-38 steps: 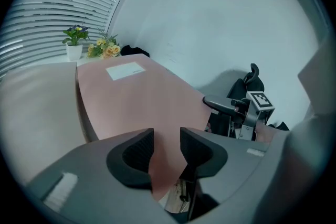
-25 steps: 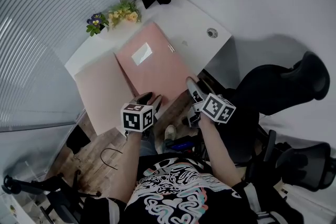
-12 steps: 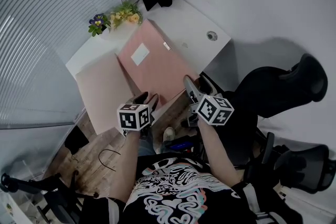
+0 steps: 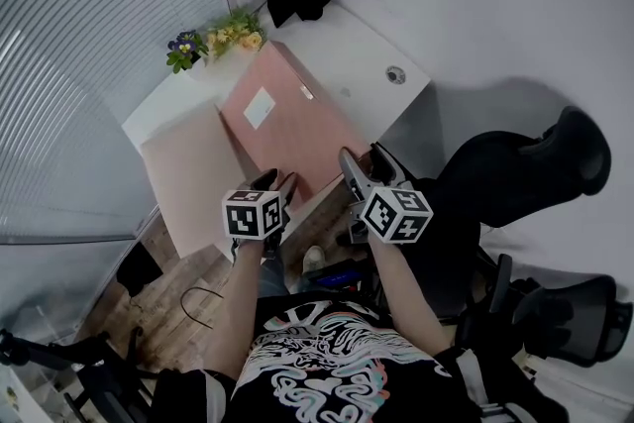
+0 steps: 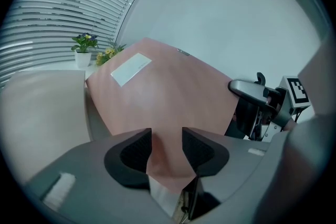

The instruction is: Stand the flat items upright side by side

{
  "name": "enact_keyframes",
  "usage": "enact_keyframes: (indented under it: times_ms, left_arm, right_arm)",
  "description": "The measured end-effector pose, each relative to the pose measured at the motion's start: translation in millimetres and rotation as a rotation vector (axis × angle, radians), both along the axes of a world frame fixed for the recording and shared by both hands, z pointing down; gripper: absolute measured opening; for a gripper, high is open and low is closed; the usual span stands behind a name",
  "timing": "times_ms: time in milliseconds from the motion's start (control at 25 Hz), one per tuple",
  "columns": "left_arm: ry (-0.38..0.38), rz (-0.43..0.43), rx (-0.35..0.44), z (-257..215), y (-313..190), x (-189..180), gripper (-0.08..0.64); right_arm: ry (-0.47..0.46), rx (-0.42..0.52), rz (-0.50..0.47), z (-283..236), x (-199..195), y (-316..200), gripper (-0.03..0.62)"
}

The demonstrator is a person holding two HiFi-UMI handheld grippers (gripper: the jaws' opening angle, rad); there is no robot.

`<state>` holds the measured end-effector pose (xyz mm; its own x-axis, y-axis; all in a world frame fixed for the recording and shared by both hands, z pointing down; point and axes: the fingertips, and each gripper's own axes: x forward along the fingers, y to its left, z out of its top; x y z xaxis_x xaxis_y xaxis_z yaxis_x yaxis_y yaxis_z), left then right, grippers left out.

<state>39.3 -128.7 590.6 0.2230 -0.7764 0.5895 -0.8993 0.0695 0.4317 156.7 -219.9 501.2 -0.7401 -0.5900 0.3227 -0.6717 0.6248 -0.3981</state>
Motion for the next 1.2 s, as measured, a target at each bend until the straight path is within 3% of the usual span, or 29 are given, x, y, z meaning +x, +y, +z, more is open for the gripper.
enact_keyframes:
  times_ms: [880,1200]
  left_arm:
    - [0.003,-0.062,0.050,-12,-2,-15,0.183]
    - [-0.005,-0.058,0.062,-17,-4,-17,0.181]
  right_arm:
    - [0.194,0.336,-0.120,-39,-29,26,0.299]
    - [0.297,0.487,-0.208,-47,-45,47,0.301]
